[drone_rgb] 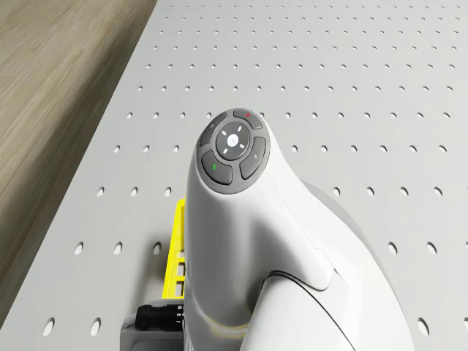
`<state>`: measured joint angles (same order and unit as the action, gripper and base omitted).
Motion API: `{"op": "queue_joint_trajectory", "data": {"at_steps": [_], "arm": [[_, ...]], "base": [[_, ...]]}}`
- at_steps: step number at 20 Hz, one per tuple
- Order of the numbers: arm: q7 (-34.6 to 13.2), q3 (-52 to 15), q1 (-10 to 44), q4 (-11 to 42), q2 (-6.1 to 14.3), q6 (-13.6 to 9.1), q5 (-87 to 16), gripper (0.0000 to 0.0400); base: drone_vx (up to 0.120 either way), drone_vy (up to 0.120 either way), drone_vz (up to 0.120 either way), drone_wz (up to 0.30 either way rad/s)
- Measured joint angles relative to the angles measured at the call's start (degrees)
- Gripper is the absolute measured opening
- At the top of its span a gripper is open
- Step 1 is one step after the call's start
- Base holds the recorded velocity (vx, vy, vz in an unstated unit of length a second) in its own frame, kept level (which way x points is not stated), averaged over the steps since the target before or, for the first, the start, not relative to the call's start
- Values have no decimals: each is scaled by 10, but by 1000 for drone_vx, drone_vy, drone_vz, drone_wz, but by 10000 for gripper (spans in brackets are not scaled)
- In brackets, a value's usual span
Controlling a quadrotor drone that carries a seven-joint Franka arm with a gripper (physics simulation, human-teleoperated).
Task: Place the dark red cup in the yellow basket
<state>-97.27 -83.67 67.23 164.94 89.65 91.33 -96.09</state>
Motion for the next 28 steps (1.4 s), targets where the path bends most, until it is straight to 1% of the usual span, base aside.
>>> {"op": "queue_joint_trajectory", "data": {"at_steps": [3, 8, 12, 16, 20, 28], "arm": [[0, 0, 0, 0, 2, 1, 1, 100], [0, -1, 0, 0, 4, 4, 2, 100], [0, -1, 1, 0, 6, 5, 2, 100], [-1, -1, 1, 0, 7, 7, 3, 100], [-1, 16, 2, -2, 10, 14, -13, 100], [-2, 81, 11, -13, 12, 35, -74, 100]], "base": [[120, 0, -53, 0], [120, 0, -120, 0], [120, 80, 0, 0], [110, 0, 0, 0], [0, 0, 0, 0], [0, 0, 0, 0]]}}
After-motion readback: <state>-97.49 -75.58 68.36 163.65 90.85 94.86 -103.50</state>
